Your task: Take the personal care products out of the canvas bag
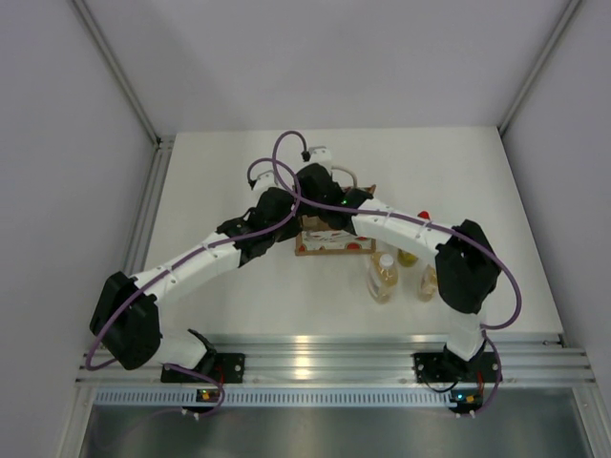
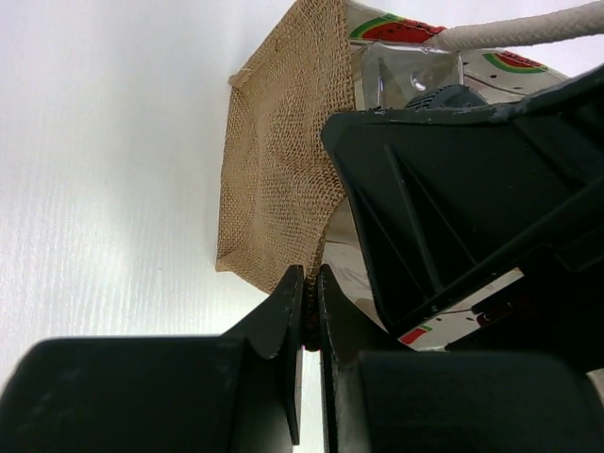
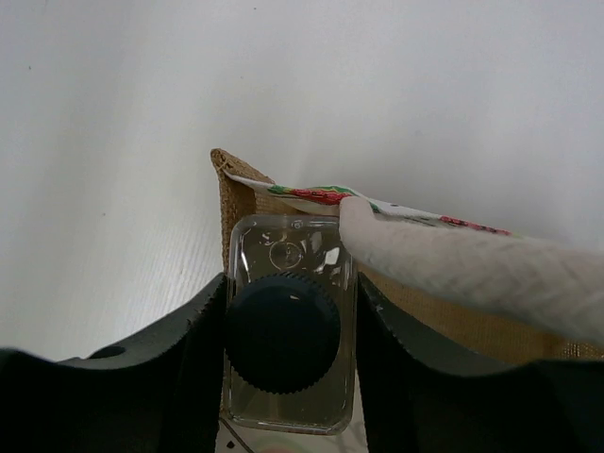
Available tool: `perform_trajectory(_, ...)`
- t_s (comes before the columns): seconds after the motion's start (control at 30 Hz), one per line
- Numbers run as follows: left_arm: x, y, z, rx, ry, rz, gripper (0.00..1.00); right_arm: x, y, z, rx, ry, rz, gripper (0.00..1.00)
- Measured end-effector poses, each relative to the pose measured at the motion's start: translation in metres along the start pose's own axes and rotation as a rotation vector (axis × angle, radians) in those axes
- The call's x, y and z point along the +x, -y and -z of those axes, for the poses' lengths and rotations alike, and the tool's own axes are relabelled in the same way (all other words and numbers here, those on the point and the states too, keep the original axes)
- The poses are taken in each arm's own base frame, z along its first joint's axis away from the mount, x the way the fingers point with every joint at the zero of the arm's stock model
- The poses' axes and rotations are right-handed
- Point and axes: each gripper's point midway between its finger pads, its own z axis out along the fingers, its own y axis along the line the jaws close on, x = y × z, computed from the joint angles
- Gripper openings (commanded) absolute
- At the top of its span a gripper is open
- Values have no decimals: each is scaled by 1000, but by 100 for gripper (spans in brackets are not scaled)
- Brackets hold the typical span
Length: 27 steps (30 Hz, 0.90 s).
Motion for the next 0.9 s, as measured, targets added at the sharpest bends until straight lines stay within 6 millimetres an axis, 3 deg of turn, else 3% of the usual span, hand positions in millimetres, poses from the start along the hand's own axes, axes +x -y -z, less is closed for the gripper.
perform_trajectory(0.03, 0, 0, 0, 1, 1, 0, 0, 0, 1, 0, 3, 2, 2, 37)
perform_trajectory(0.07, 0, 0, 0, 1, 1, 0, 0, 0, 1, 0, 5, 5, 8, 26)
perform_trajectory(0.23, -1, 0, 0, -2, 3, 1, 1, 0, 0, 1, 11, 10, 21, 0)
perform_trajectory(0.33, -1, 0, 0, -2, 3, 1, 5, 0, 0, 1, 12, 11, 29, 0)
perform_trajectory(0.47, -1, 0, 0, -2, 3, 0, 17, -1, 1, 2, 13, 10, 47, 0)
perform_trajectory(0.5, -1, 0, 0, -2, 3, 0, 27, -2, 1, 2, 13, 10, 53, 0)
perform_trajectory(0.6, -4, 1, 2, 5, 14, 6, 39, -2, 4, 4, 28, 3, 76, 0)
perform_trajectory(0.63, -6, 3, 4, 11, 21, 9, 50, -2, 5, 4, 34, 2, 82, 0)
perform_trajectory(0.73, -12, -2, 9, -6, 41, 7, 68, -4, 10, 5, 52, -5, 103, 0)
perform_trajectory(0.9, -21, -7, 17, -22, 73, -4, 79, -5, 16, 6, 65, -13, 122, 0)
